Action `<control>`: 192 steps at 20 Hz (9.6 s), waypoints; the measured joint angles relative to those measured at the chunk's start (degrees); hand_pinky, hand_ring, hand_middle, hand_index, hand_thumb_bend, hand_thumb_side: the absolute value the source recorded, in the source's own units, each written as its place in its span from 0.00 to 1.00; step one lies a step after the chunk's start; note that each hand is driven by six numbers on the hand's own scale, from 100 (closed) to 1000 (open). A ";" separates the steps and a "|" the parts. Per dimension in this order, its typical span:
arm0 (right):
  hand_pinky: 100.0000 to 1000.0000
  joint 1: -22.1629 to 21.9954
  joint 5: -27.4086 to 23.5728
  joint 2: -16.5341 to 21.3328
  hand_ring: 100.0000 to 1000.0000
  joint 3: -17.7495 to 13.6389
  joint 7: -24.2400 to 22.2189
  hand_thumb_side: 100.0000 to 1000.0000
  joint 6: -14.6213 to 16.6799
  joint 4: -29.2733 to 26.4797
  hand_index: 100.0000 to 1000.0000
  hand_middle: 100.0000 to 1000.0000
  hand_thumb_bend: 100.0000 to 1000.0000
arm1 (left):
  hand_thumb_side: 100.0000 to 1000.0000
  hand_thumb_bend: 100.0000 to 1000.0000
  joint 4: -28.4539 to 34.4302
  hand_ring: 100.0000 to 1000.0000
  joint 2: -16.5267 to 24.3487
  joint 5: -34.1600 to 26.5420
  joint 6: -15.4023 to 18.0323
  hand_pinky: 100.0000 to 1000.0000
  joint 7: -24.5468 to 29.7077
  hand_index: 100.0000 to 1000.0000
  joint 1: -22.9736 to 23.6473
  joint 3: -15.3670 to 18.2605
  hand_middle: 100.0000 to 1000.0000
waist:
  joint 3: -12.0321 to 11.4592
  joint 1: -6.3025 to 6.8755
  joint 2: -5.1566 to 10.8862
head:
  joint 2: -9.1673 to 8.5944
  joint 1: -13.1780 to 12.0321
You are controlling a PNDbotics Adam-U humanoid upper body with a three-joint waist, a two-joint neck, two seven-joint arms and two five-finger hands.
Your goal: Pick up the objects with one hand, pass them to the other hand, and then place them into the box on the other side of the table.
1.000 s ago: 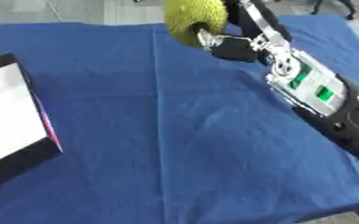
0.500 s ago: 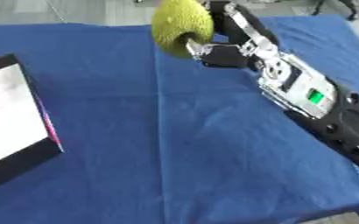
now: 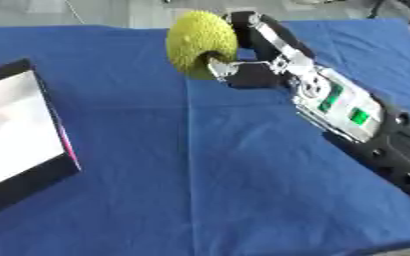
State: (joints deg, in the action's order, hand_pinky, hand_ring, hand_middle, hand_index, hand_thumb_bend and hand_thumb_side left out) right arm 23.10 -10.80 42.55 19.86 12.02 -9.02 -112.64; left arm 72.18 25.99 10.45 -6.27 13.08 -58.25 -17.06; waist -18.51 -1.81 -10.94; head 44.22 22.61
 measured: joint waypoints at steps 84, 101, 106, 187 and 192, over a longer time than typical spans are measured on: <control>0.63 2.84 7.99 -4.89 0.64 7.32 -8.68 0.00 2.58 3.71 0.52 0.39 0.00 | 0.59 0.42 3.28 0.86 -14.03 16.14 0.56 0.89 19.54 0.75 -3.22 -16.35 0.63 | -2.25 0.28 -0.16 | 0.00 -1.51; 0.66 2.63 8.18 -4.97 0.71 7.40 -9.26 0.00 3.23 4.19 0.67 0.51 0.33 | 0.15 0.00 1.40 0.70 -15.43 8.45 -3.65 0.82 14.75 0.34 -2.79 -16.34 0.34 | -2.17 0.28 -0.22 | 0.00 -1.44; 0.70 2.55 9.97 -4.97 0.79 7.23 -10.83 0.23 5.31 4.25 0.79 0.63 0.26 | 0.13 0.00 1.38 0.68 -15.43 8.32 -4.30 0.82 14.13 0.33 -2.77 -16.33 0.30 | -2.17 0.28 -0.22 | 0.00 -1.44; 0.71 -0.36 15.43 -3.76 0.81 6.33 -11.60 0.24 7.11 1.38 0.84 0.72 0.27 | 0.56 0.54 -10.26 0.87 4.46 16.07 -3.44 0.91 7.98 0.80 6.36 -0.06 0.62 | -2.28 0.24 -0.22 | 0.00 -11.72; 0.71 -0.46 15.52 -3.76 0.81 6.32 -11.52 0.23 7.04 1.38 0.84 0.72 0.27 | 0.56 0.57 -10.38 0.88 4.73 17.91 -2.64 0.91 7.31 0.81 6.57 0.46 0.63 | -2.13 0.24 -0.22 | 0.00 -10.79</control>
State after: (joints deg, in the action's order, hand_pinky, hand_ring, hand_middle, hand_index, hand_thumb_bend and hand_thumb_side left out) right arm 22.64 4.72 38.79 26.18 0.50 -1.97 -111.25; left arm 61.79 30.72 28.36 -8.90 20.39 -51.68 -16.61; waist -20.64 -1.57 -11.15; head 44.22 11.82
